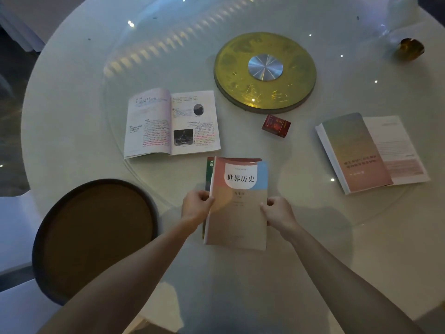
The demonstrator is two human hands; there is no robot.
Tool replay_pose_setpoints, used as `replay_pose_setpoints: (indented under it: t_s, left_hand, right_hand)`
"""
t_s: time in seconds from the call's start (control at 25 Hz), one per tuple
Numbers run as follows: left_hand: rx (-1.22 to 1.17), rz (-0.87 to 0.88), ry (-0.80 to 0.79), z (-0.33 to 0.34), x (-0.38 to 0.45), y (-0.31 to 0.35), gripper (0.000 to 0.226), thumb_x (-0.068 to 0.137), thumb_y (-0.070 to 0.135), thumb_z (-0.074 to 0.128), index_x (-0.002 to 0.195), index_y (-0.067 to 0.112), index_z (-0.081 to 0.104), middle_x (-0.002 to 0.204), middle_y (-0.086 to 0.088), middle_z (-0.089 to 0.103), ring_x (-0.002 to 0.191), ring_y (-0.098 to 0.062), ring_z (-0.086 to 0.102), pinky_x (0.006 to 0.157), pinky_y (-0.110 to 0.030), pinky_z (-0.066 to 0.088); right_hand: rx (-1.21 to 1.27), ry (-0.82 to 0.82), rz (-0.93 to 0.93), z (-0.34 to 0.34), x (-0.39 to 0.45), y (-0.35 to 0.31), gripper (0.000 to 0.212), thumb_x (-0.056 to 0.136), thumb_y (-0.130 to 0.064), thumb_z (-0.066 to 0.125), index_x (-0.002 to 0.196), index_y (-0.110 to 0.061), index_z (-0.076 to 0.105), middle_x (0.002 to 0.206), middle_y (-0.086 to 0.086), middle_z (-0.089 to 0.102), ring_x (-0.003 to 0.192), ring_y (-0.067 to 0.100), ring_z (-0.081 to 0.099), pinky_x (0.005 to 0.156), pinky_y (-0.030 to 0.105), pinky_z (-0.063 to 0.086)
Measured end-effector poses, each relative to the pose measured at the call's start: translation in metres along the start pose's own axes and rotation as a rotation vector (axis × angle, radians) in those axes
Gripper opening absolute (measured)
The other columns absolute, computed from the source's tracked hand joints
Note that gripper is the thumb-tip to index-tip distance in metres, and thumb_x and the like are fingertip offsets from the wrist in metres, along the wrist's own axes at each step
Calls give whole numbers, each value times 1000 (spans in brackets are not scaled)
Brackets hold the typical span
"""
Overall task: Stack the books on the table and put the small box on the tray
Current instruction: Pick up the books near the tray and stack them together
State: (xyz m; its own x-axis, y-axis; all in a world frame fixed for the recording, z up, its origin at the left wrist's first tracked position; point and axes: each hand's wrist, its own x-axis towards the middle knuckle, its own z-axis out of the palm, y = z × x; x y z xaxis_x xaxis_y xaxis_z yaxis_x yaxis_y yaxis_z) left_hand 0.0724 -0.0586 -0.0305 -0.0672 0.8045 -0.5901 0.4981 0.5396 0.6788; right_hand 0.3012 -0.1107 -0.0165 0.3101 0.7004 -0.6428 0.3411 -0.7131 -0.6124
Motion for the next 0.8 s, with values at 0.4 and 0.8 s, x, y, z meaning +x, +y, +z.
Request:
replay_pose_setpoints:
  t_s: [0.4,0.8]
  left_hand:
    - [170,65,95,-4,12,-1,19,91,20,66,111,17,66,88,-1,69,76,-15,66,57,-22,42]
    - [295,50,129,0,18,3,28,94,19,62,119,10,69,110,-10,74,88,-19,64,72,-28,44]
  right_hand:
    - [-111,133,3,11,10,-1,13,94,-15,60,102,-8,68,103,8,74,96,29,69,85,43,57]
    - [-151,71,-7,9,16,-2,22,93,-13,56,80,3,61,73,9,54,69,24,47,61,34,33]
